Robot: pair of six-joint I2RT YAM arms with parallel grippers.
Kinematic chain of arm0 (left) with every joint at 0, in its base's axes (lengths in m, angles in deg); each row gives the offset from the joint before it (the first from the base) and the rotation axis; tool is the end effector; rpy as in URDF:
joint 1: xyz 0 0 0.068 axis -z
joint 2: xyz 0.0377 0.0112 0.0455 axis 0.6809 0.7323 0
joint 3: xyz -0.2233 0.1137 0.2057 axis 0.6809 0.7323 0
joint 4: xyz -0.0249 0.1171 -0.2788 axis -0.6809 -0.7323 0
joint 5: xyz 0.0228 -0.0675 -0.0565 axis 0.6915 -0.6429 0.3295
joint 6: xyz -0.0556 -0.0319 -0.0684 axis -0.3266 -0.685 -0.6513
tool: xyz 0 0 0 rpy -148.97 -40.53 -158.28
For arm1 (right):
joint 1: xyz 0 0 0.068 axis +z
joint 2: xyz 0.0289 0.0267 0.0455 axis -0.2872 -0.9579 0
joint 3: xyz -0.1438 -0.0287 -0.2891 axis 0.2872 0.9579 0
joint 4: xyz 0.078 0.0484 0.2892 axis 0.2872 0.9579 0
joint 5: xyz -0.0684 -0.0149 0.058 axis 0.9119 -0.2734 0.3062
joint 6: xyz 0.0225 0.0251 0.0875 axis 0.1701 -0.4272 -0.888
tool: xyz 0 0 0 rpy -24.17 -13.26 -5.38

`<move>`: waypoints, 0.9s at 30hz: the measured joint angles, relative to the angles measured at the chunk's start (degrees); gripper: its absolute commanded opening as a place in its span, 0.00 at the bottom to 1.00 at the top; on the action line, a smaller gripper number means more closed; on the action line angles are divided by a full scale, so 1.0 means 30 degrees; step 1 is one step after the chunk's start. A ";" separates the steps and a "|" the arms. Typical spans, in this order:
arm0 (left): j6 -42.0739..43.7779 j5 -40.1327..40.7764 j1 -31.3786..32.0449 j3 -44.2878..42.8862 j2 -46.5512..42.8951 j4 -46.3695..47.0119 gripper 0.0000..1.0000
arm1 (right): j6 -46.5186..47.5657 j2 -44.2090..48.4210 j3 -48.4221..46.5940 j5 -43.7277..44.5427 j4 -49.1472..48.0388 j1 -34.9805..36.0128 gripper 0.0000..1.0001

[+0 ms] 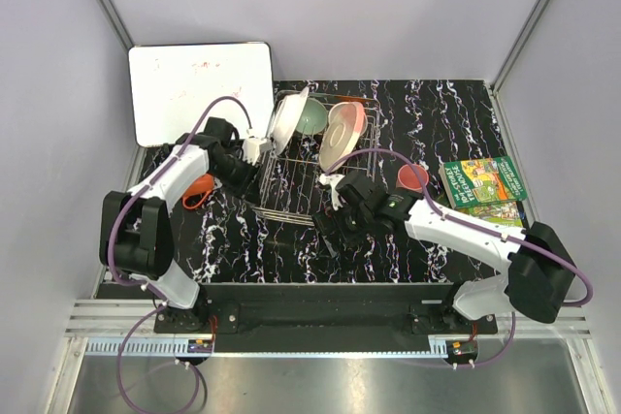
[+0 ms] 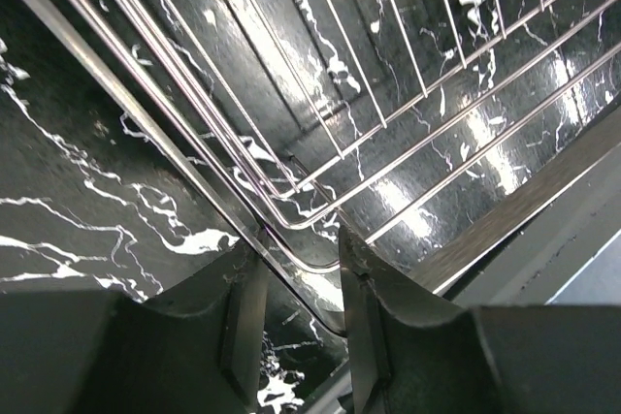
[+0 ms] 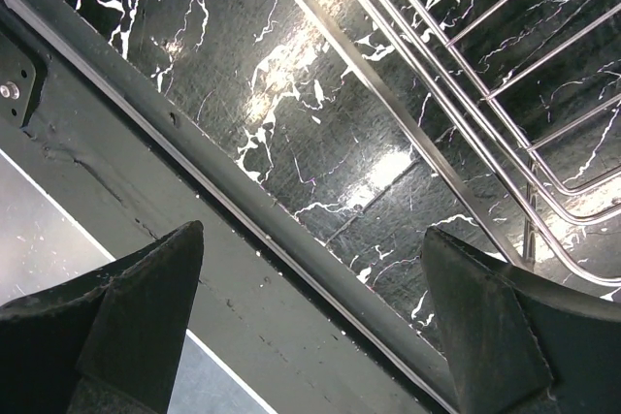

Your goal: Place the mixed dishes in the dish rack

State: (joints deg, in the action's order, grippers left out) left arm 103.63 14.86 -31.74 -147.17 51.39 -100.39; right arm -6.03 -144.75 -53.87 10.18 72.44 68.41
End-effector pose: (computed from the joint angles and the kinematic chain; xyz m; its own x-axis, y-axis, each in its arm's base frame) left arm 0.3393 -0.1121 0.2194 -0.8017 0.4410 -0.4034 0.5875 0.7055 -0.3963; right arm 0.1957 0.2738 0.2297 -0.7425 -0.4553 -0.4913 -0.6407 0.6968 0.3225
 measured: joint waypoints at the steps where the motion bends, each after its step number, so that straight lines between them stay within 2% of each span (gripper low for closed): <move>1: 0.0007 0.0029 0.0000 0.0000 -0.0015 -0.0146 0.37 | -0.0007 0.0000 0.0000 0.0000 -0.0015 -0.0015 1.00; 2: 0.0015 0.0073 0.0000 0.0000 -0.0051 -0.0270 0.39 | -0.0007 0.0000 0.0000 0.0007 -0.0022 -0.0029 1.00; 5: 0.0328 0.0036 0.0000 -0.0306 -0.0117 -0.0940 0.59 | -0.0080 0.0051 0.0022 0.0175 -0.0007 -0.0036 1.00; 6: 0.0481 -0.0007 0.0000 -0.0670 -0.0153 -0.1690 0.99 | -0.0095 0.0073 0.0080 0.0335 -0.0117 -0.0051 1.00; 11: 0.0911 0.0095 -0.0393 -0.3359 -0.1224 -0.3781 0.99 | -0.0219 0.0816 0.0918 0.1260 -0.0612 -0.0248 1.00; 15: 0.1566 0.0495 -0.1953 -0.4772 -0.2885 -0.4575 0.99 | -0.0481 0.1923 0.1756 0.2404 -0.0430 -0.0401 1.00; 19: 0.2885 0.0940 -0.5282 -0.4481 -0.4386 -0.5289 0.99 | -0.0692 0.3169 0.2288 0.3825 -0.0379 -0.0423 1.00; 21: 0.3891 0.1027 -0.7715 -0.3978 -0.4554 -0.5574 0.99 | -0.0736 0.3803 0.2302 0.4364 -0.0379 -0.0401 1.00; 24: 0.4969 0.1027 -1.1096 -0.3344 -0.3621 -0.5967 0.99 | -0.0787 0.4750 0.2302 0.5020 -0.0401 -0.0270 1.00; 27: 0.5705 0.0787 -1.3194 -0.3264 -0.1705 -0.5901 0.99 | -0.0838 0.5472 0.2302 0.5144 -0.0481 -0.0095 1.00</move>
State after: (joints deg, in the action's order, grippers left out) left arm 120.74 17.22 -71.32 -156.96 46.28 -118.09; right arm -8.55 -128.33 -46.97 25.62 71.00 68.13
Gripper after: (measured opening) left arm 0.988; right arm 0.994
